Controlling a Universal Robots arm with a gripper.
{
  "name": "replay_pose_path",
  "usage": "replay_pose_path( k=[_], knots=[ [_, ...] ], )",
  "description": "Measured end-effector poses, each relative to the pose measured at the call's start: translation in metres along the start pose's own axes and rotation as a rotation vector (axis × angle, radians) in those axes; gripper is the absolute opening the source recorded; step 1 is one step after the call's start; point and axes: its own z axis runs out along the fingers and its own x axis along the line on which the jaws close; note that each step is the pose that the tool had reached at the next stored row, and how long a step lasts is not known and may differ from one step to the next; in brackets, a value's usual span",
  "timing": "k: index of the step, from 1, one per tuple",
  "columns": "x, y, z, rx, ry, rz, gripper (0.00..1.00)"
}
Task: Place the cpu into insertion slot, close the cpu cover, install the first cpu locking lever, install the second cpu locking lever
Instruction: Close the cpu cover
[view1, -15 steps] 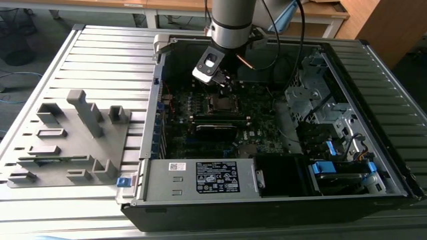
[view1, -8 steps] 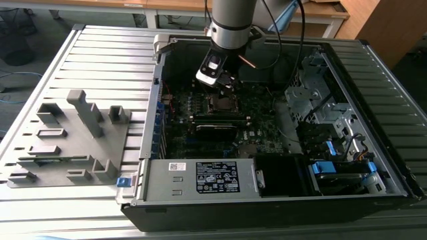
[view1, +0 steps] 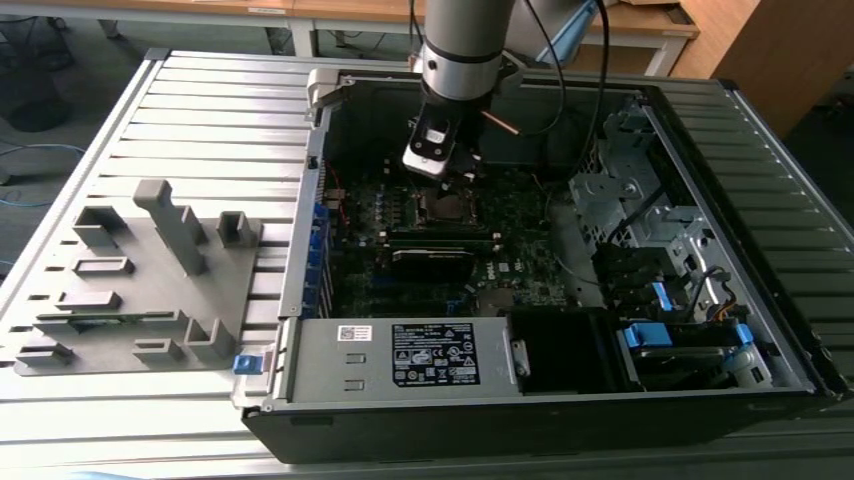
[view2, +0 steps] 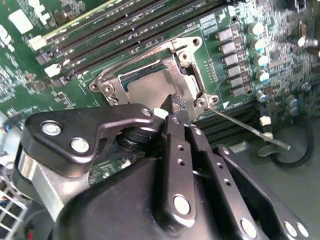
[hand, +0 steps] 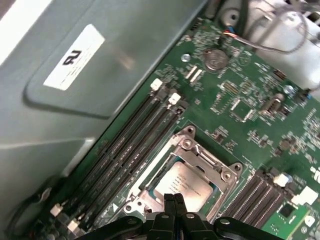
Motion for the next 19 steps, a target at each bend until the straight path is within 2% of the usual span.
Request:
replay_pose_path(
  k=[19],
  knots=[
    [-0.0002,-0.0003,0.0053,0.0118,0.0162,-0.344,0.11]
  ],
)
